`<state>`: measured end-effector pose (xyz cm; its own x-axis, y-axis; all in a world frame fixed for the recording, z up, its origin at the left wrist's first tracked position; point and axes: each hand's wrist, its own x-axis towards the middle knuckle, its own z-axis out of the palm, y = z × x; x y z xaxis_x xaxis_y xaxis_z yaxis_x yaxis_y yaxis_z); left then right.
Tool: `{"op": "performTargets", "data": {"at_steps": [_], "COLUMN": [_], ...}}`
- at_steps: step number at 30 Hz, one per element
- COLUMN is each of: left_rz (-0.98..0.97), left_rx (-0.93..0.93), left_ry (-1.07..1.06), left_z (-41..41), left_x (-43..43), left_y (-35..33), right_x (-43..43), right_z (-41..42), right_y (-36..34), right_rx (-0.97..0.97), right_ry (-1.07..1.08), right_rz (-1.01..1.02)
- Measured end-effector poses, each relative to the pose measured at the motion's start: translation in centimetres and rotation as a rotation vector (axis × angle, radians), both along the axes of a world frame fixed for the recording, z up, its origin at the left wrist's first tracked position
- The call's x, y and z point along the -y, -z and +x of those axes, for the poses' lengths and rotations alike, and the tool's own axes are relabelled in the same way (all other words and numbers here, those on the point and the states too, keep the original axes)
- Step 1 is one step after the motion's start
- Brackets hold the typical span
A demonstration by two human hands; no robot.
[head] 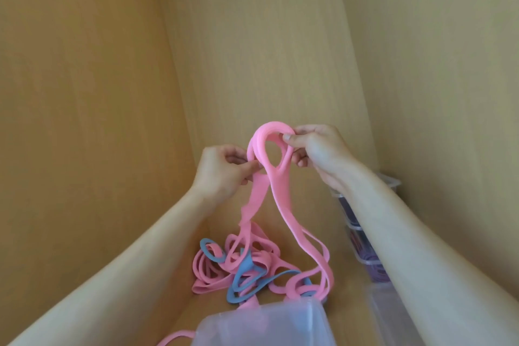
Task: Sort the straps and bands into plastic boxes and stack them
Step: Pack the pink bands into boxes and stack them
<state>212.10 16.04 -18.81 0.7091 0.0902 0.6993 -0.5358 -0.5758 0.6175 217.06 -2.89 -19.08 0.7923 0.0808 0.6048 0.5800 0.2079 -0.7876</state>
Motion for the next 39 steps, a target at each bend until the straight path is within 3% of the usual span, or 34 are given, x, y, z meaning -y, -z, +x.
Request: {"op": "performTargets", "data": {"at_steps": [7,19,25,30,39], "left_rz": [-0.058,-0.161,-0.266,-0.318,-0.277], "left_rx": [0.041,0.049,0.006,-0.147,-0.209], "left_ry": [0.058,0.189,0.347,0.511,0.411], "left_z": [-0.5,-0.3,0.4,1.2,3.7], "left_x": [1.6,0.5,-1.6,-2.7,-1.8], "left_y": [0.6,2.8,2.6,2.3,4.8], "right_x": [-0.4,0.1,0.2,-0.5,-2.9], "right_z": [0.3,-1.2,-2.5,-2.7,-3.4], "right_y": [0.3,0.6,0.1,-3.9,-11.1], "right_rx": [-0.144,-0.279,-0.208,-0.158,0.005], "right_ry": [-0.153,-0.292,-0.246,-0.019,0.137], "right_rz": [0.150,0.043,-0.043,-0.094,-0.288]}}
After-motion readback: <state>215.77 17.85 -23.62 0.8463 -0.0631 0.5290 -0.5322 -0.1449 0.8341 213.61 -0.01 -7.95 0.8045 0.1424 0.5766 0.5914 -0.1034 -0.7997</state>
